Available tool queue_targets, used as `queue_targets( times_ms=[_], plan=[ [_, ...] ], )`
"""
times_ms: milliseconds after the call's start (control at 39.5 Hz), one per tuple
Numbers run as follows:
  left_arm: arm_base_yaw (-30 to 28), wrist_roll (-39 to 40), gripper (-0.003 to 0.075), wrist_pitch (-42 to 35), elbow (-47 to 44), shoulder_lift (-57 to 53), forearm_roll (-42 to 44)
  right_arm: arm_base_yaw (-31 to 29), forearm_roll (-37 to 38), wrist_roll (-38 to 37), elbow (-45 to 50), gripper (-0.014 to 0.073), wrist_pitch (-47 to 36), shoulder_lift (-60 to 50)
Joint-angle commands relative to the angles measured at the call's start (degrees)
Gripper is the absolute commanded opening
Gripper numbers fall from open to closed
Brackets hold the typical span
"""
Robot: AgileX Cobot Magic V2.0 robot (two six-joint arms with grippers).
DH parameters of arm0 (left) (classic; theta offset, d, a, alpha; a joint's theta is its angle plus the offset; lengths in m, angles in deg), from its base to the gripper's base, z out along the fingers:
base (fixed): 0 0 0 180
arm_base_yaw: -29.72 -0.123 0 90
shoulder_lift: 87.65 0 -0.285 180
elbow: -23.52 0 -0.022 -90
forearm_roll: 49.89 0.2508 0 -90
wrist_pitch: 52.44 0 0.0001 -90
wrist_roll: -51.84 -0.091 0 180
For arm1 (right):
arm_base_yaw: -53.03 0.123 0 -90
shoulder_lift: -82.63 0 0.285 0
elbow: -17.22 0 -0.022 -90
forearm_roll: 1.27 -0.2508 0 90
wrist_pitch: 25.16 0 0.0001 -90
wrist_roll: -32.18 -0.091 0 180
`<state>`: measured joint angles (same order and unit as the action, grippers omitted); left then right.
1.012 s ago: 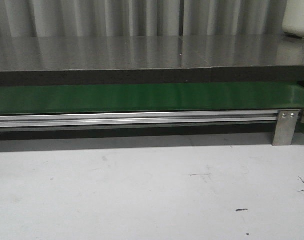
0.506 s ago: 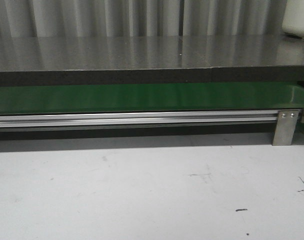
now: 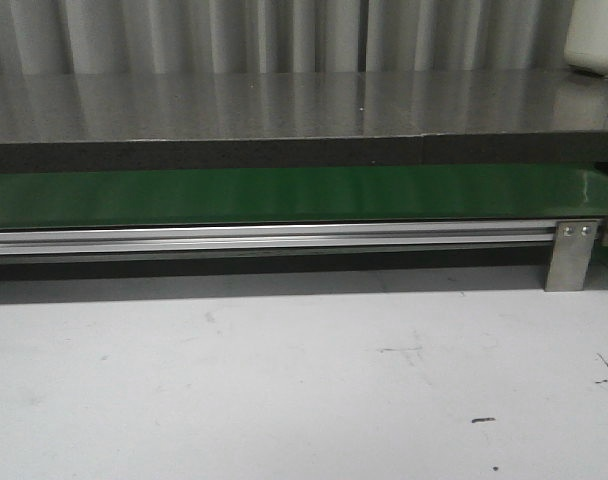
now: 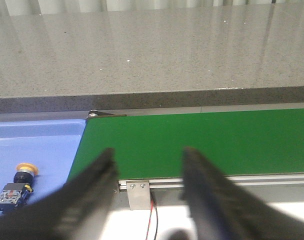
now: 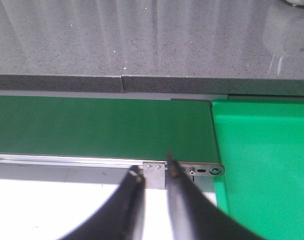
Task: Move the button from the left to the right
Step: 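Lower the left gripper and grasp the yellow-capped push button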
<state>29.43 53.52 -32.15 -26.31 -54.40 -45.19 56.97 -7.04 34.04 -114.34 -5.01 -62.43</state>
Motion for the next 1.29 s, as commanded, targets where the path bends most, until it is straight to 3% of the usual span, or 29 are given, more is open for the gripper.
queue_targets(
  times_ms=[0,51,101,455,658,911,1265],
  plan=[
    [-0.1,0.4,0.0638,-4.4,2.2,0.7,0.3,0.1,0.2,0.2,-2.1,0.0467,-4.9,0.6],
    [-0.1,0.4,0.0699,-4.4,2.2,0.7,0.3,0.1,0.2,0.2,-2.1,0.0594,-5.2,0.6],
    [-0.1,0.4,0.0689,-4.4,2.2,0.7,0.3,0.1,0.2,0.2,-2.1,0.0666,-5.4,0.6],
    [-0.1,0.4,0.0615,-4.7,2.3,2.2,0.3,0.1,0.2,0.2,-2.0,0.0644,-5.4,0.6],
    [-1.2,0.4,0.0615,-0.1,9.7,12.9,0.8,0.1,0.2,0.2,-2.0,0.0644,-5.2,0.6],
    [-9.9,0.4,0.0615,12.4,25.9,35.5,0.9,0.1,0.2,0.2,-2.0,0.0644,-5.2,0.6],
    [-22.6,0.2,0.0615,16.3,42.3,56.4,0.8,0.1,0.2,0.2,-2.0,0.0644,-5.2,0.6]
  ],
)
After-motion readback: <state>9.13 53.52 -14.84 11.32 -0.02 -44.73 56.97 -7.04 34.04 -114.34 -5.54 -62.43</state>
